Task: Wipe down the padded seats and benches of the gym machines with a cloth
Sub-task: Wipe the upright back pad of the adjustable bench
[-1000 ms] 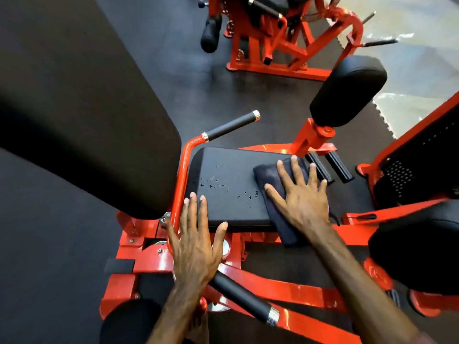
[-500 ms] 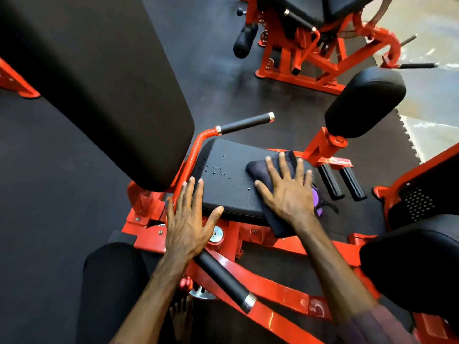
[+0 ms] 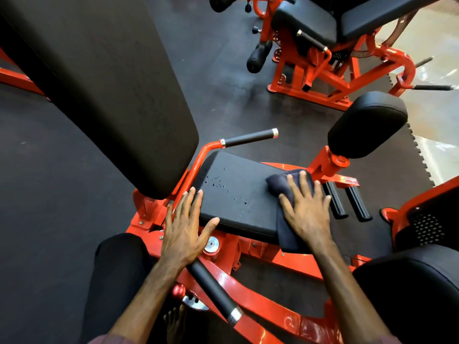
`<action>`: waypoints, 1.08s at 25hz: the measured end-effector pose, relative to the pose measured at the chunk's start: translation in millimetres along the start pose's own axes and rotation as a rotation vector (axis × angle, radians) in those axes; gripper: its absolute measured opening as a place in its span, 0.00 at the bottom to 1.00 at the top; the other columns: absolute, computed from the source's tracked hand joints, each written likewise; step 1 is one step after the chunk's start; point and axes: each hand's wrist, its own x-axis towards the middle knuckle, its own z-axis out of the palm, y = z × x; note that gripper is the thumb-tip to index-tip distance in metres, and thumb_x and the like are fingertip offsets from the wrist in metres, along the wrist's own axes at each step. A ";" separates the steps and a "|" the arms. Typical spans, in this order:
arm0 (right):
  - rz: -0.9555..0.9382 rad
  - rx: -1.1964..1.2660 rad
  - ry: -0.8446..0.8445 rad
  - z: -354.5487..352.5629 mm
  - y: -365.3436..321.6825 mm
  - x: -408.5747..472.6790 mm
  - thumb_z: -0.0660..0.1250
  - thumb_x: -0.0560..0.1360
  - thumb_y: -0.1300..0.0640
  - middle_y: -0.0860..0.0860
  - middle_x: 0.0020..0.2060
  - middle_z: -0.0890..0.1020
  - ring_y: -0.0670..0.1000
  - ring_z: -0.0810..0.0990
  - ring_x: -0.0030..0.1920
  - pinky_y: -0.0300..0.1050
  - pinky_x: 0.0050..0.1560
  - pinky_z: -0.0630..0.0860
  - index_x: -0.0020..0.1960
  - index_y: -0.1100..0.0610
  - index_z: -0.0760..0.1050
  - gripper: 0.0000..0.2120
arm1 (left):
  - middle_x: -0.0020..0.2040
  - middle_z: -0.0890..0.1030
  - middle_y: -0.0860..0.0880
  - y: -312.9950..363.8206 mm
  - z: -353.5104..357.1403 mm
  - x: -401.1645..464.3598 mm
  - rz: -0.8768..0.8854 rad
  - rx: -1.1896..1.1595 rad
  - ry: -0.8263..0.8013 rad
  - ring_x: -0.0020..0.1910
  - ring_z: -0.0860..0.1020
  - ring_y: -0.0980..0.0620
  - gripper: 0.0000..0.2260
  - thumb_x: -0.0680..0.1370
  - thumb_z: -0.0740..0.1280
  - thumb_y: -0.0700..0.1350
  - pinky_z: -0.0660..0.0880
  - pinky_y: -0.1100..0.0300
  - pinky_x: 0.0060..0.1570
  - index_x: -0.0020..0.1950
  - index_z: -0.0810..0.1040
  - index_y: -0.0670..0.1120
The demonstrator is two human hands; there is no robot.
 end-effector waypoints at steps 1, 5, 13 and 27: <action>0.081 0.025 -0.019 -3.5 -2.4 12.3 0.52 0.84 0.36 0.50 0.86 0.48 0.66 0.49 0.83 0.73 0.79 0.50 0.86 0.43 0.50 0.33 | 0.87 0.50 0.52 0.1 0.2 0.8 0.000 0.011 0.001 0.85 0.49 0.52 0.38 0.82 0.51 0.71 0.52 0.40 0.82 0.87 0.52 0.51; 0.089 -0.011 -0.039 -7.1 -43.9 47.2 0.51 0.83 0.34 0.52 0.85 0.51 0.70 0.52 0.81 0.72 0.78 0.52 0.85 0.42 0.50 0.33 | 0.87 0.50 0.52 -1.9 0.5 0.0 -0.003 0.023 -0.009 0.85 0.49 0.53 0.38 0.82 0.51 0.71 0.52 0.40 0.82 0.87 0.51 0.52; 0.071 -0.020 -0.094 -16.3 -56.7 49.4 0.50 0.83 0.32 0.49 0.86 0.51 0.68 0.53 0.82 0.73 0.78 0.49 0.85 0.39 0.48 0.33 | 0.87 0.46 0.57 -4.4 -1.8 0.1 -0.026 -0.035 -0.028 0.85 0.45 0.57 0.38 0.81 0.47 0.74 0.49 0.41 0.83 0.87 0.49 0.56; -0.361 -0.117 -0.084 -1.2 -61.1 10.0 0.32 0.73 0.32 0.43 0.85 0.44 0.57 0.41 0.85 0.64 0.82 0.40 0.85 0.39 0.46 0.41 | 0.82 0.62 0.59 -2.7 -3.7 7.4 -0.074 -0.153 0.075 0.81 0.60 0.57 0.34 0.80 0.53 0.74 0.62 0.42 0.78 0.82 0.61 0.59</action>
